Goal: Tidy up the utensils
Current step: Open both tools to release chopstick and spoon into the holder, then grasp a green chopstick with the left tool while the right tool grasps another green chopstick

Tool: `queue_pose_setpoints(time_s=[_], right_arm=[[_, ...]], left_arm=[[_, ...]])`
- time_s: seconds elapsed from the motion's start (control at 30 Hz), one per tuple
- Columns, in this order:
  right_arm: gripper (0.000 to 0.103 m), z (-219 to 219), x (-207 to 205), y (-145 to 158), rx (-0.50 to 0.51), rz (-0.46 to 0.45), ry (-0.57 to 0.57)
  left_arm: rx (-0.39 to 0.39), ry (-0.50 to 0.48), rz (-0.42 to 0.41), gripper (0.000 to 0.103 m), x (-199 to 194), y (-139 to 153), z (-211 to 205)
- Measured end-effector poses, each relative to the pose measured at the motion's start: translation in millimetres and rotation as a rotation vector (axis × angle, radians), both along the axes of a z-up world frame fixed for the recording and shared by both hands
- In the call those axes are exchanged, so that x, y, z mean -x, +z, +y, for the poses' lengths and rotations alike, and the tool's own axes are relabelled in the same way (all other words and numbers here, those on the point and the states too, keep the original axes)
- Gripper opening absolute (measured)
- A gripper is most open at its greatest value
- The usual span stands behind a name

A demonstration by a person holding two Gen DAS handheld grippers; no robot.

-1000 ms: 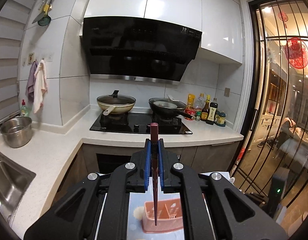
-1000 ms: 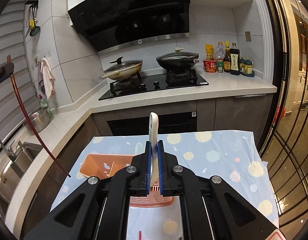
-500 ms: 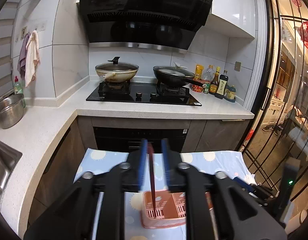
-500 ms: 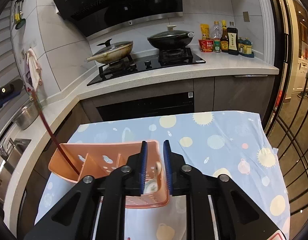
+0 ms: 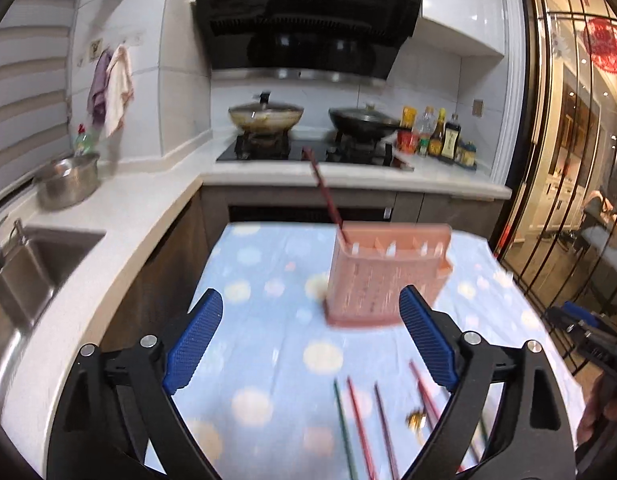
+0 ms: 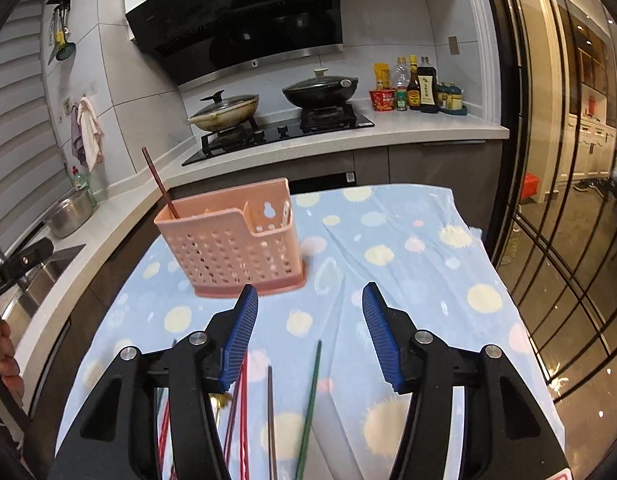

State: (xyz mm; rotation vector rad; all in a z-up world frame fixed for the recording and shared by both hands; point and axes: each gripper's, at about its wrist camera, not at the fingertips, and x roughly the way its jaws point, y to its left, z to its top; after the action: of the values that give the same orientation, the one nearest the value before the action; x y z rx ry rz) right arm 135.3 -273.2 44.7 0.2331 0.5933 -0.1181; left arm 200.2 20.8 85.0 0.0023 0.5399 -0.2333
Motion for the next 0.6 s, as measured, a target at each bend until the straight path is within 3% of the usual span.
queue_pose_setpoints(time_s=[0.2,0.43,0.6], right_arm=[[0.053,0.8,60.7,-35.7,-0.038,0.080,-0.032],[0.053,20.3,105.4,-67.9,0.028,0.137,-0.059],[0.053,32.1,120.3,-84.5,0.023,0.167,-0.038]], left_arm=[[-0.043,0.011,0.161,0.089,53.4,-69.5,12.6],[-0.047,-0.027,0.293,0.088,97.6,-122.8,10.8],[-0.078,-0.052,0.345,0.071,113.6,-148.6,1.6]])
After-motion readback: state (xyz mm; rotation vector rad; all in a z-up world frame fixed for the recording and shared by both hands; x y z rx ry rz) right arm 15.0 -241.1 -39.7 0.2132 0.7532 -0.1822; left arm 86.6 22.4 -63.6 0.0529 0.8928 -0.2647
